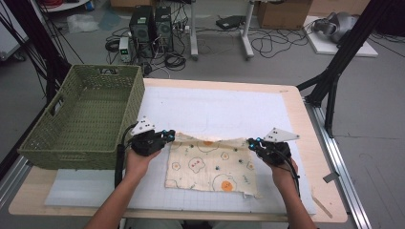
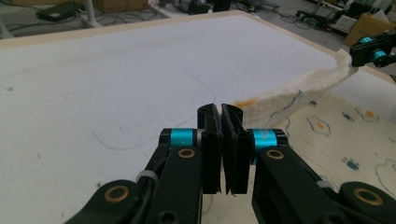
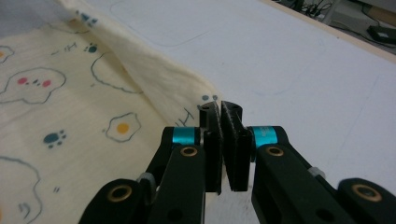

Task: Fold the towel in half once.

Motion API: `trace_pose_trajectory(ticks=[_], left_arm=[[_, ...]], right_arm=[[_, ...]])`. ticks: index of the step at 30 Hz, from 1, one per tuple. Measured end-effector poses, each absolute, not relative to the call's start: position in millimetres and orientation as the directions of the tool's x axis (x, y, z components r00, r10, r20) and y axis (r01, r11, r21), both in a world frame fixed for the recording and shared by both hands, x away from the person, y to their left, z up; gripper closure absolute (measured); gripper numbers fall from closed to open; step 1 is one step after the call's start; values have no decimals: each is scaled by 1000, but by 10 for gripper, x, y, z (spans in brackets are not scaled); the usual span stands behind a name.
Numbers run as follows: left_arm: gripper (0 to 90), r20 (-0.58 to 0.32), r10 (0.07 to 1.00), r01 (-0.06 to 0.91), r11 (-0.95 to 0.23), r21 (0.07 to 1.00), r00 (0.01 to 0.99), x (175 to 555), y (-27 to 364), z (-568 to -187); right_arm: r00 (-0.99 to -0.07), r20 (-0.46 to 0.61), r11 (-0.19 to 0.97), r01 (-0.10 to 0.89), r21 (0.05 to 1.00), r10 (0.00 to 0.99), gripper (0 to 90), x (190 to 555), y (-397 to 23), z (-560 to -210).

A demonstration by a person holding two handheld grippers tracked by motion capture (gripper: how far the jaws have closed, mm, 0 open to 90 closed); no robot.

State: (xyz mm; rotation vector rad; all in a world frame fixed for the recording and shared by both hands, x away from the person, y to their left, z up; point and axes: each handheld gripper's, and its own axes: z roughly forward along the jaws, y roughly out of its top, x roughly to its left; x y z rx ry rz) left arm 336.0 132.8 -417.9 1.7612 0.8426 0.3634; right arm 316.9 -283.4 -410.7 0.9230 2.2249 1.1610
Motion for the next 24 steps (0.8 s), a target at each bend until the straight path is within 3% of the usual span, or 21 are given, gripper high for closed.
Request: trace_pose_trajectory(ticks=[24], left_arm=[[860, -141, 639, 366, -234, 901, 756, 2889, 1396, -4288]], right_arm=[[-725, -103, 486, 343, 804, 681, 870, 2547, -2836, -4261]])
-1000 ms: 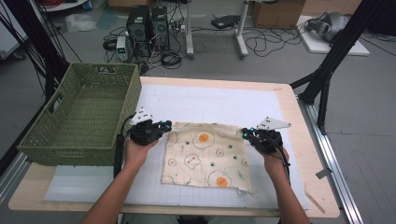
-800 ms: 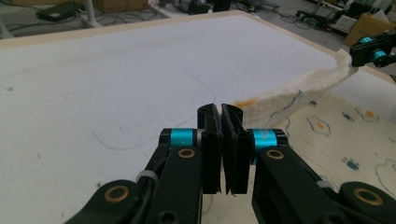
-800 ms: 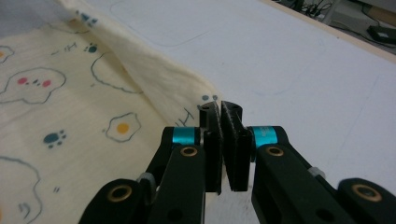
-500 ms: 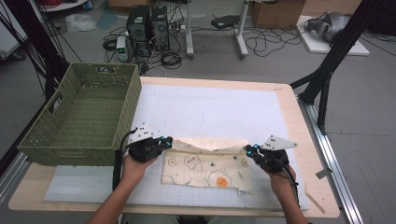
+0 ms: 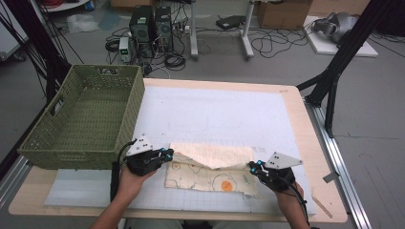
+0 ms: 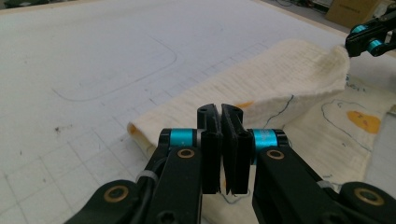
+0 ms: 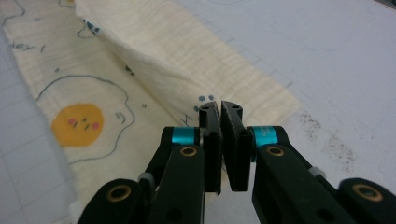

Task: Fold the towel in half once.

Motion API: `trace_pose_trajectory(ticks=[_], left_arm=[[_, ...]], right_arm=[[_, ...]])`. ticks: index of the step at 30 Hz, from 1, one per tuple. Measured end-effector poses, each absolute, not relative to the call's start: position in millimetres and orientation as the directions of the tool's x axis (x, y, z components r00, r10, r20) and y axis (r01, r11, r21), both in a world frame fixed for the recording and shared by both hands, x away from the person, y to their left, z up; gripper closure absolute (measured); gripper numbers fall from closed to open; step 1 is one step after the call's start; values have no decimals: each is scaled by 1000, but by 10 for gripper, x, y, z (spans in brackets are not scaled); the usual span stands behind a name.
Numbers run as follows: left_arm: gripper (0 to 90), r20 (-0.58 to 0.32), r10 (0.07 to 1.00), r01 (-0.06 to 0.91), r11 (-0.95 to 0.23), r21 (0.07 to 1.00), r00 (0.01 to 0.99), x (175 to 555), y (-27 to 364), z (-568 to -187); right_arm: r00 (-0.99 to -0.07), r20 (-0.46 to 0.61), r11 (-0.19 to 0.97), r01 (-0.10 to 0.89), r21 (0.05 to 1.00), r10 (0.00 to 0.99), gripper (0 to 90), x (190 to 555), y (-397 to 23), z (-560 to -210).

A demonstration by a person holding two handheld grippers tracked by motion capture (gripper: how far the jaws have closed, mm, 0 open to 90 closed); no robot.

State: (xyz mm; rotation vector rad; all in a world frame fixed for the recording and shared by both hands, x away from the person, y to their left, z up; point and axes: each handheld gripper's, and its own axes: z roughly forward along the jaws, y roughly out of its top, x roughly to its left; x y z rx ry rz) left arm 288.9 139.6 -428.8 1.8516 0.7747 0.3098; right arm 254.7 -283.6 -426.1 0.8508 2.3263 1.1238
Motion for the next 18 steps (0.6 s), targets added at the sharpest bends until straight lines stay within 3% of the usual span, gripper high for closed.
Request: trace_pose_trajectory(ticks=[18], left_arm=[[854, -173, 602, 409, -279, 869, 780, 2718, 1449, -4402]], right_arm=[[-748, -95, 514, 352, 782, 657, 867, 2312, -2839, -4290]])
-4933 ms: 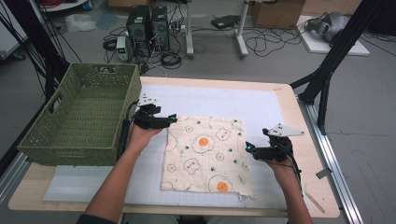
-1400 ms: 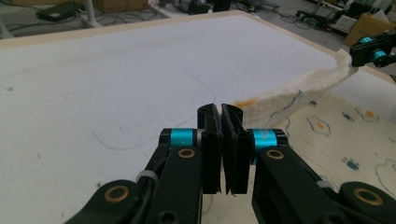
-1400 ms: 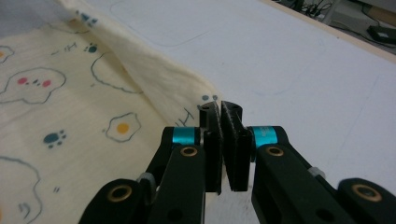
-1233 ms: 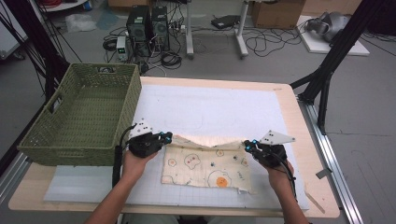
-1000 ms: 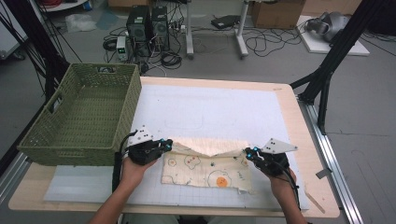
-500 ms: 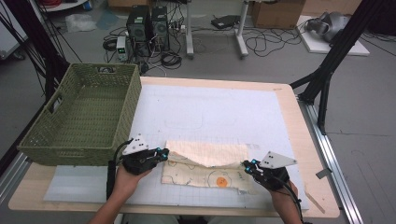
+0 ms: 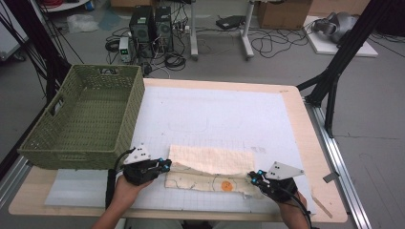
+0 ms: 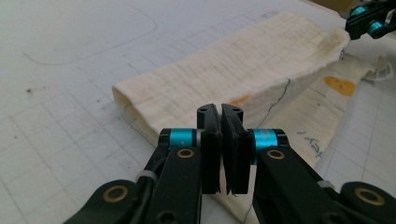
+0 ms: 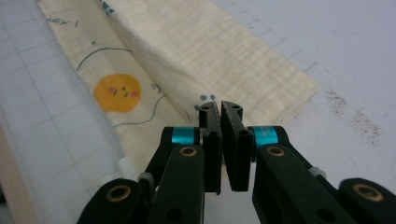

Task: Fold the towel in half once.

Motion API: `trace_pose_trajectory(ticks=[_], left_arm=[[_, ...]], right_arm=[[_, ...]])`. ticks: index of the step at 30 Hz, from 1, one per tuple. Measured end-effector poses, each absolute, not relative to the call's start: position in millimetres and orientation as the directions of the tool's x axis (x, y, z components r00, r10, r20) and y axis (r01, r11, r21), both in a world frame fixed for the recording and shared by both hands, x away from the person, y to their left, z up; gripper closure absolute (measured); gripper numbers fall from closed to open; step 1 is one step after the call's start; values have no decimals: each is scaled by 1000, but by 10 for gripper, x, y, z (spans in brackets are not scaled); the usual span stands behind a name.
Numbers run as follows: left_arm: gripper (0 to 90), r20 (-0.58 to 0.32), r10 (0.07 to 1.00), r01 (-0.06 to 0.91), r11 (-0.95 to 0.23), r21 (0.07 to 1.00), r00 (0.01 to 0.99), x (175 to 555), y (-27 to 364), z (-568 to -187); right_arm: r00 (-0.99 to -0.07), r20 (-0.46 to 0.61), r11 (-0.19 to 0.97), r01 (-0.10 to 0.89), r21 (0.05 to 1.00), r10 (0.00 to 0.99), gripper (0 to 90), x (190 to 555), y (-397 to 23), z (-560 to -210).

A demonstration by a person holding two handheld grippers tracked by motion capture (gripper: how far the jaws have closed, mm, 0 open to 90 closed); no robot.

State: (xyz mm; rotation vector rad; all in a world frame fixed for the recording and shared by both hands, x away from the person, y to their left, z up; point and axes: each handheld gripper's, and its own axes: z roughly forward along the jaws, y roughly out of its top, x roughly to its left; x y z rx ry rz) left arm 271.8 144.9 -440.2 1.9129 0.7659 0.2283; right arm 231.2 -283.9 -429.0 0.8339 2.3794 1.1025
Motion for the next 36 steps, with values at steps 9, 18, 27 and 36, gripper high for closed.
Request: trace_pose_trajectory(ticks=[9, 18, 27, 36], left_arm=[[454, -258, 648, 436, -127, 891, 717, 2794, 1643, -4266], [476, -273, 681, 491, -144, 859, 679, 2998, 1586, -4302], [426, -297, 739, 552, -120, 825, 605, 3344, 1398, -4436], [459, -283, 744, 594, -186, 782, 605, 3544, 1255, -4496]], right_arm=[[-732, -63, 474, 370, 799, 678, 658, 2238, -2962, -4248], [-660, -41, 403, 407, 820, 750, 584, 2360, -3085, -4208], [-591, -8, 341, 454, 823, 807, 453, 2884, -2915, -4265], [-593, 38, 358, 534, 766, 804, 465, 3266, -2766, -4426]])
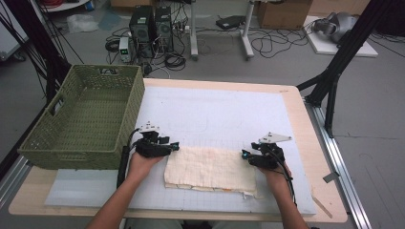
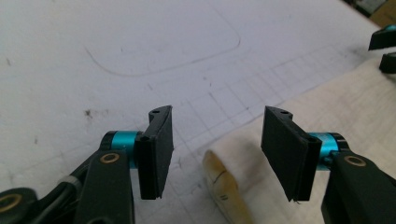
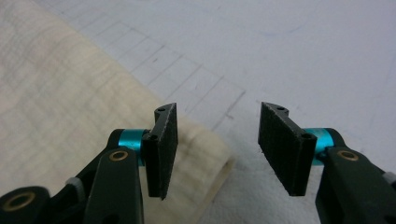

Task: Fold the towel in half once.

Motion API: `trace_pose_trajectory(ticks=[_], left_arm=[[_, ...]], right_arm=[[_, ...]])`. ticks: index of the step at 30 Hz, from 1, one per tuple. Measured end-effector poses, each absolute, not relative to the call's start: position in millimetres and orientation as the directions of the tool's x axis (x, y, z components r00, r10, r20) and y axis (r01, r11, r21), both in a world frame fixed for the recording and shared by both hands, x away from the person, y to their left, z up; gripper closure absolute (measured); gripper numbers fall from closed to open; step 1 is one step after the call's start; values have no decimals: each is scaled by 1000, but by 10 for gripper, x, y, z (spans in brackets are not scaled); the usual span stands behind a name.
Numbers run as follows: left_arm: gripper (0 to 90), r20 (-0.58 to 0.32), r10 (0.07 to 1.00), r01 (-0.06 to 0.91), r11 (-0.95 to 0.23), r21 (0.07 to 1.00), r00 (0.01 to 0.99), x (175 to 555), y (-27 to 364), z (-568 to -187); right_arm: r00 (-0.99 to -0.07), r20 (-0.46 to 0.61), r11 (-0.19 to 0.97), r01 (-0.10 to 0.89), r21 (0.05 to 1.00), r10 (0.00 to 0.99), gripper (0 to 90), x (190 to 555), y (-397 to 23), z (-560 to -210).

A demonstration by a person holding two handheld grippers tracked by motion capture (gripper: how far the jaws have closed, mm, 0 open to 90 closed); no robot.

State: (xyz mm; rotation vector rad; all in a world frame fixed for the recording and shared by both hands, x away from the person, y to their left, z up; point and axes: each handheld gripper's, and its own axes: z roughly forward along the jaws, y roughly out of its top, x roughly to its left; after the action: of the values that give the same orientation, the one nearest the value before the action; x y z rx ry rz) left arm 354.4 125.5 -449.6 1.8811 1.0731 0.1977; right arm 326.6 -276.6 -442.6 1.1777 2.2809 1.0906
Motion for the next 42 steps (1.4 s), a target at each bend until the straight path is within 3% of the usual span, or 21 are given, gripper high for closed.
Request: trace_pose_trajectory(ticks=[6, 8, 10, 13, 19, 32, 36, 42], left_arm=[[550, -229, 732, 568, -252, 783, 641, 3529, 1180, -4516], [629, -196, 731, 551, -283, 785, 654, 3516, 1169, -4518], [798, -154, 719, 523, -324, 788, 677, 3496, 1161, -4515], [856, -163, 719, 527, -316, 789, 675, 3496, 1162, -4512], [859, -185, 745, 498, -220, 839, 641, 3516, 1229, -4418], [859, -191, 774, 479, -161, 863, 604, 3708, 1272, -4261], [859, -227, 782, 503, -124, 855, 580, 3776, 1286, -4317], [857, -207, 798, 498, -131, 857, 566, 3835, 1266, -4395]], right_arm=[[-612, 57, 372, 549, 748, 789, 508, 3238, -2768, -4488], [-607, 68, 361, 554, 750, 792, 536, 3228, -2777, -4491], [-605, 79, 356, 563, 746, 792, 603, 3216, -2779, -4485], [-636, 93, 373, 559, 741, 766, 821, 3194, -2761, -4471], [-646, 19, 414, 511, 753, 763, 836, 3204, -2704, -4417], [-617, -15, 395, 484, 781, 787, 835, 3457, -2638, -4276], [-591, -28, 382, 484, 787, 806, 835, 3547, -2622, -4264], [-554, -58, 387, 498, 776, 830, 834, 3674, -2547, -4335]])
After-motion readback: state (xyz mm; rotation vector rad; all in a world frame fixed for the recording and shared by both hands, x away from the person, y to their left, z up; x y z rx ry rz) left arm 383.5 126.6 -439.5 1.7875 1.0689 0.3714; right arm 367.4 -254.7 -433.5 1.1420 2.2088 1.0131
